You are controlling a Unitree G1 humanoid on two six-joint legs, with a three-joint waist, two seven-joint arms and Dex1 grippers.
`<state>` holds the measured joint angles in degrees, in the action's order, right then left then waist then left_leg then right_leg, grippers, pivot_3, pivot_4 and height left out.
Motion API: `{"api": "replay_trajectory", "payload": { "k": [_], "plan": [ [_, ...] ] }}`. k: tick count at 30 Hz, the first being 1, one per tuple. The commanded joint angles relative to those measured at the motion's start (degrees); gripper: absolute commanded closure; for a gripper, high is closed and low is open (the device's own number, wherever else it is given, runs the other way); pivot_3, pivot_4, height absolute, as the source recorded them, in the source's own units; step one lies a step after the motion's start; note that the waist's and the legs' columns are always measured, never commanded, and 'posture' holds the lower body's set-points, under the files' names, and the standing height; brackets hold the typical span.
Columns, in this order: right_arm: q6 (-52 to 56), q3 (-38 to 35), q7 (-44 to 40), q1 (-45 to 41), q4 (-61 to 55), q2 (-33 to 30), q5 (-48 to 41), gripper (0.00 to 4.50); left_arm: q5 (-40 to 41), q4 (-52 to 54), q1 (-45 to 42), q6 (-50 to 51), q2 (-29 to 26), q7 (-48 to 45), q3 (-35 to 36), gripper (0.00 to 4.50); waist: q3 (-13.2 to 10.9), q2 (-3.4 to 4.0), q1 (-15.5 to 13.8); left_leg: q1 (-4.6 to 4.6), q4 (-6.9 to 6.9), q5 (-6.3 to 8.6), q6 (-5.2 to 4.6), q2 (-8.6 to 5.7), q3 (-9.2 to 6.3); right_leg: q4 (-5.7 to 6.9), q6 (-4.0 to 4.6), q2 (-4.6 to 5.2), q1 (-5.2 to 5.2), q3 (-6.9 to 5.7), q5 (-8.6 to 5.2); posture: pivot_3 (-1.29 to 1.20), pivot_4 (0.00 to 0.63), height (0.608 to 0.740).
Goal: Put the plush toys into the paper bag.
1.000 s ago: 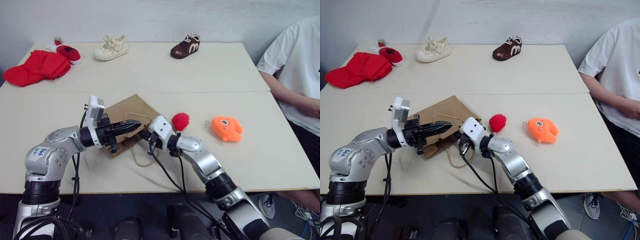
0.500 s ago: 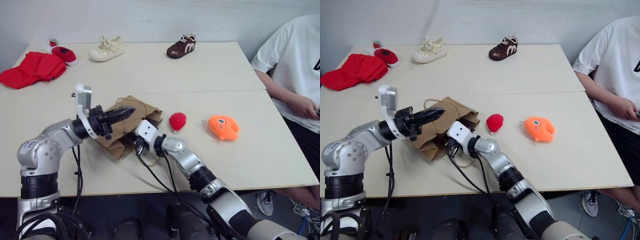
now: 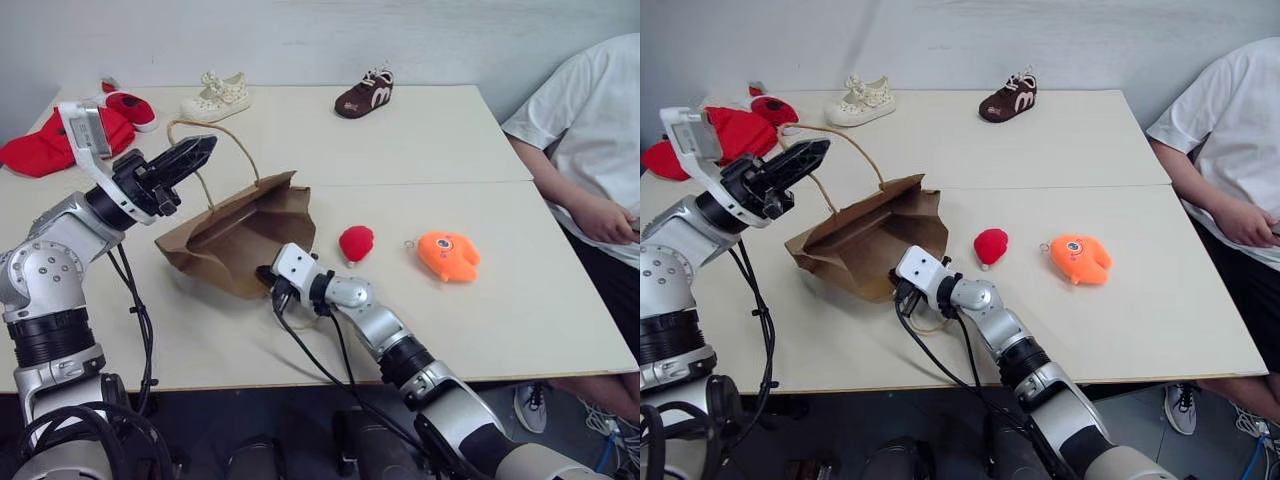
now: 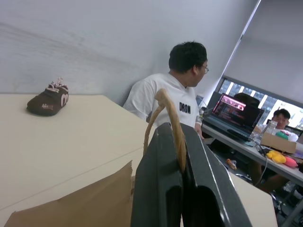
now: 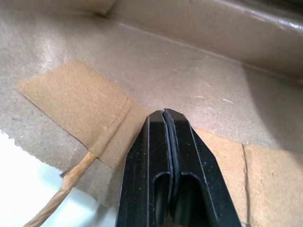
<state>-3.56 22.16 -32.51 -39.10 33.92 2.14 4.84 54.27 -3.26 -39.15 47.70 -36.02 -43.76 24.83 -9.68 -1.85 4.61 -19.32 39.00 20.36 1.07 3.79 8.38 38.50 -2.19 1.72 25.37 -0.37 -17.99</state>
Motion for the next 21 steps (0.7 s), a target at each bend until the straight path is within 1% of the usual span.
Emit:
{"api": "replay_trajectory", "payload": {
  "k": [1,5,8,11,14,16,17,19,21],
  "plan": [
    [1.88,-0.06,-0.1,2.08,1.69,-1.46,1.4,4.49,1.94,2.83,-0.14,0.28,0.04,-0.7,0.07,4.5,0.0,0.0,0.02,0.0,0.0,0.0,0.0,0.0,0.0,0.0,0.0,0.01,0.0,0.0,0.0,0.0,0.15,0.74],
    [-1.11,-1.7,-0.53,2.34,0.62,-0.71,-0.88,4.49,-0.76,5.92,4.21,-0.7,-0.16,-2.54,-3.9,4.5,0.0,0.0,0.05,0.0,-0.02,0.0,0.0,-0.01,0.0,0.0,0.0,0.01,0.0,0.0,0.0,0.0,0.15,0.74],
    [-4.05,-3.3,-4.3,3.67,-2.37,-1.1,-4.6,4.49,-1.74,7.62,8.57,-1.78,2.05,-2.81,-6.42,4.5,-0.01,0.01,-0.05,-0.02,-0.03,0.0,0.0,0.0,-0.01,-0.04,0.0,0.01,0.01,-0.01,0.0,0.0,0.15,0.74],
    [-4.7,-3.38,-6.74,4.68,-4.65,-1.84,-5.54,4.49,-2.25,7.86,9.96,-2.48,2.88,-3.18,-7.38,4.5,-0.02,0.0,0.0,-0.07,-0.05,0.0,0.0,-0.01,-0.03,-0.11,0.0,0.01,0.01,-0.03,0.0,0.0,0.15,0.74],
    [-2.55,-4.33,-8.98,5.91,-8.01,-2.34,-7.97,4.49,-2.66,7.5,10.27,-2.97,3.08,-3.6,-7.72,4.5,-0.03,0.01,0.04,-0.08,-0.06,0.0,0.0,0.02,-0.04,-0.11,0.0,-0.02,0.03,-0.03,0.0,0.0,0.15,0.74],
    [-1.47,-6.18,-10.28,7.39,-13.21,-3.51,-10.86,4.14,-2.36,7.01,9.98,-2.86,3.0,-3.69,-7.54,4.5,-0.04,0.03,0.08,-0.07,-0.1,0.01,0.01,0.03,-0.04,-0.12,0.0,-0.04,0.03,-0.03,0.0,0.0,0.15,0.74],
    [-1.14,-7.31,-11.01,8.5,-16.61,-4.63,-12.37,3.89,-2.2,7.04,9.9,-2.73,2.82,-3.8,-7.51,4.5,-0.06,0.06,0.05,-0.08,-0.13,0.01,0.01,0.03,-0.04,-0.15,0.0,-0.04,0.04,-0.03,0.0,0.0,0.15,0.74],
    [0.07,-9.06,-12.3,10.69,-22.46,-6.71,-15.01,3.24,-1.86,7.28,9.85,-2.35,2.49,-4.01,-7.41,4.5,-0.06,0.07,0.03,-0.11,-0.17,0.01,0.01,0.02,-0.04,-0.23,0.0,-0.04,0.05,-0.03,0.0,0.0,0.15,0.74],
    [2.33,-12.12,-15.52,15.43,-32.25,-11.01,-20.81,2.58,-0.86,7.69,9.6,-1.22,1.76,-4.42,-6.98,4.5,-0.06,0.06,-0.14,-0.13,-0.21,0.02,0.0,0.02,-0.05,-0.29,0.0,-0.03,0.05,-0.03,0.0,0.0,0.15,0.74]
  ]
}}
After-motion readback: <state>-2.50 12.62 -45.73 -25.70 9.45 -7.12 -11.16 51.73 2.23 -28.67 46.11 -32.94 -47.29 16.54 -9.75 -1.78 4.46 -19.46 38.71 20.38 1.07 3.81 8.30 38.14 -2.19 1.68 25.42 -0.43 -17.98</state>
